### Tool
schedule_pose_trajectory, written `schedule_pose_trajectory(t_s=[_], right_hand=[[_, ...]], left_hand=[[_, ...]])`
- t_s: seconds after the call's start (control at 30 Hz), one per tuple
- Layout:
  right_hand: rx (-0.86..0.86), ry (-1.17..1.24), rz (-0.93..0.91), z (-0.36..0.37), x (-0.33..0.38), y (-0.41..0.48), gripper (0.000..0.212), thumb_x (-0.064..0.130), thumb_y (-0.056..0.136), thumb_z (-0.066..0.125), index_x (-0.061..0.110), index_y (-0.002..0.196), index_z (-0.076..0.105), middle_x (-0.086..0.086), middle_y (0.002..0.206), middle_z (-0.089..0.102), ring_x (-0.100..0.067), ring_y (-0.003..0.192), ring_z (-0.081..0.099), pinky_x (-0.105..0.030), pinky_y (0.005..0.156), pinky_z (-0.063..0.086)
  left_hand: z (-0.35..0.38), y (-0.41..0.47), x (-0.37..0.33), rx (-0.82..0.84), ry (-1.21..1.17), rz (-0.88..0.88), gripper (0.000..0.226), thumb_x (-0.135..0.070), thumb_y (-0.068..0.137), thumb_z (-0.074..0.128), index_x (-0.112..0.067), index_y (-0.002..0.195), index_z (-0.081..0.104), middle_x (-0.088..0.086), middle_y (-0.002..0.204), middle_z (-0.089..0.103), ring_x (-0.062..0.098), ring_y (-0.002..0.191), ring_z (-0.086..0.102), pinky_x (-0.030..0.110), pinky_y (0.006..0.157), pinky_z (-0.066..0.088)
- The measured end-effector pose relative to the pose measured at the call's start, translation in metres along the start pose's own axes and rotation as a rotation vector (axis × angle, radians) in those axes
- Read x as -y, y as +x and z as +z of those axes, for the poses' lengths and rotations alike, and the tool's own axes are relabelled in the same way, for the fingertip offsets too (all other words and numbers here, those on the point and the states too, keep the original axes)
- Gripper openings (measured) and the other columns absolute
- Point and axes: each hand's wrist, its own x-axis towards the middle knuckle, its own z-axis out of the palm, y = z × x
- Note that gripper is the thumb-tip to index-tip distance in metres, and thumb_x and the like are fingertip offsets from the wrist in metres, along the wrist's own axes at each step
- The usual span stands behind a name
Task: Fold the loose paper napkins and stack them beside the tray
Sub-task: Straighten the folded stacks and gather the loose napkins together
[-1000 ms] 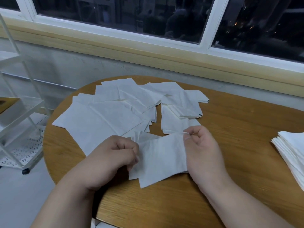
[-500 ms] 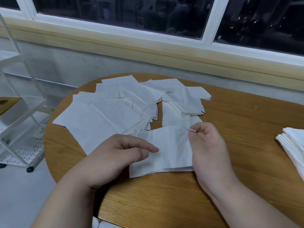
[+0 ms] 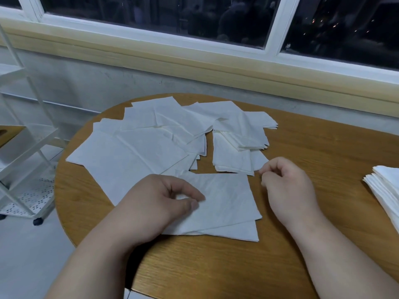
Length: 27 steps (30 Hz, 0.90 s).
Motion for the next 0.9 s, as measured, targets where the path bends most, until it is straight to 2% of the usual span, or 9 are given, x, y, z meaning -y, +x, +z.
schedule_pose_trajectory(t_s=[0.13, 0.2, 0.27, 0.37, 0.43, 0.5, 0.73, 0.9], right_hand=[[-0.015, -0.163, -0.026, 0.004, -0.011, 0.017, 0.01, 0.03, 0.092, 0.063, 0.028, 0.083, 0.066, 0.008, 0.094, 0.064, -0.009, 0.088, 0.057, -0.025, 0.062, 0.037], [-0.001, -0.238, -0.045, 0.009, -0.014, 0.02, 0.016, 0.042, 0.09, 0.066, 0.029, 0.08, 0.065, 0.009, 0.09, 0.061, -0.012, 0.089, 0.057, -0.026, 0.062, 0.036], [-0.005, -0.264, -0.06, 0.014, -0.012, 0.021, 0.022, 0.047, 0.088, 0.068, 0.029, 0.077, 0.063, 0.008, 0.086, 0.059, -0.014, 0.088, 0.056, -0.029, 0.064, 0.035], [0.0, -0.315, -0.063, 0.017, -0.009, 0.025, 0.027, 0.051, 0.085, 0.07, 0.027, 0.076, 0.062, 0.01, 0.083, 0.057, -0.017, 0.089, 0.056, -0.032, 0.071, 0.039], [0.009, -0.354, -0.046, 0.018, -0.007, 0.029, 0.029, 0.054, 0.085, 0.069, 0.027, 0.075, 0.061, 0.011, 0.085, 0.057, -0.018, 0.09, 0.057, -0.034, 0.074, 0.044], [0.012, -0.38, -0.02, 0.02, -0.008, 0.031, 0.03, 0.056, 0.084, 0.068, 0.028, 0.075, 0.06, 0.011, 0.087, 0.059, -0.019, 0.092, 0.058, -0.037, 0.078, 0.048], [0.009, -0.422, 0.032, 0.025, -0.001, 0.033, 0.035, 0.057, 0.083, 0.065, 0.025, 0.07, 0.059, 0.008, 0.079, 0.063, -0.022, 0.085, 0.061, -0.044, 0.077, 0.054], [-0.003, -0.394, 0.038, 0.028, 0.0, 0.034, 0.027, 0.055, 0.082, 0.067, 0.033, 0.075, 0.054, 0.009, 0.093, 0.063, -0.022, 0.095, 0.06, -0.047, 0.087, 0.052]], left_hand=[[-0.001, -0.001, -0.001, 0.029, -0.005, 0.026, 0.024, -0.022, 0.086, 0.075, -0.045, 0.08, 0.078, -0.003, 0.053, 0.032, 0.011, 0.05, 0.031, 0.021, 0.049, 0.025], [-0.001, -0.001, 0.0, 0.055, -0.005, 0.044, 0.023, -0.023, 0.086, 0.076, -0.046, 0.083, 0.077, -0.003, 0.054, 0.031, 0.012, 0.051, 0.031, 0.024, 0.051, 0.025], [-0.001, -0.001, 0.001, 0.077, -0.017, 0.054, 0.017, -0.033, 0.079, 0.073, -0.047, 0.086, 0.076, 0.0, 0.058, 0.036, 0.014, 0.055, 0.035, 0.027, 0.056, 0.028], [0.0, -0.001, 0.002, 0.092, -0.031, 0.053, 0.025, -0.037, 0.072, 0.064, -0.048, 0.091, 0.076, 0.005, 0.062, 0.043, 0.018, 0.058, 0.039, 0.029, 0.06, 0.03], [0.001, -0.001, 0.0, 0.083, -0.034, 0.06, 0.02, -0.031, 0.079, 0.07, -0.047, 0.091, 0.076, 0.003, 0.059, 0.04, 0.018, 0.056, 0.036, 0.028, 0.058, 0.029], [0.001, -0.001, 0.001, 0.067, -0.019, 0.058, 0.027, -0.019, 0.088, 0.071, -0.045, 0.089, 0.076, -0.002, 0.053, 0.033, 0.015, 0.051, 0.031, 0.027, 0.052, 0.026], [0.001, -0.001, -0.002, 0.063, -0.006, 0.053, 0.034, -0.012, 0.09, 0.068, -0.046, 0.088, 0.076, -0.008, 0.048, 0.029, 0.012, 0.046, 0.027, 0.024, 0.047, 0.023], [0.001, 0.0, -0.002, 0.061, -0.003, 0.052, 0.035, -0.011, 0.089, 0.068, -0.045, 0.088, 0.076, -0.009, 0.046, 0.027, 0.011, 0.044, 0.025, 0.023, 0.045, 0.022]])
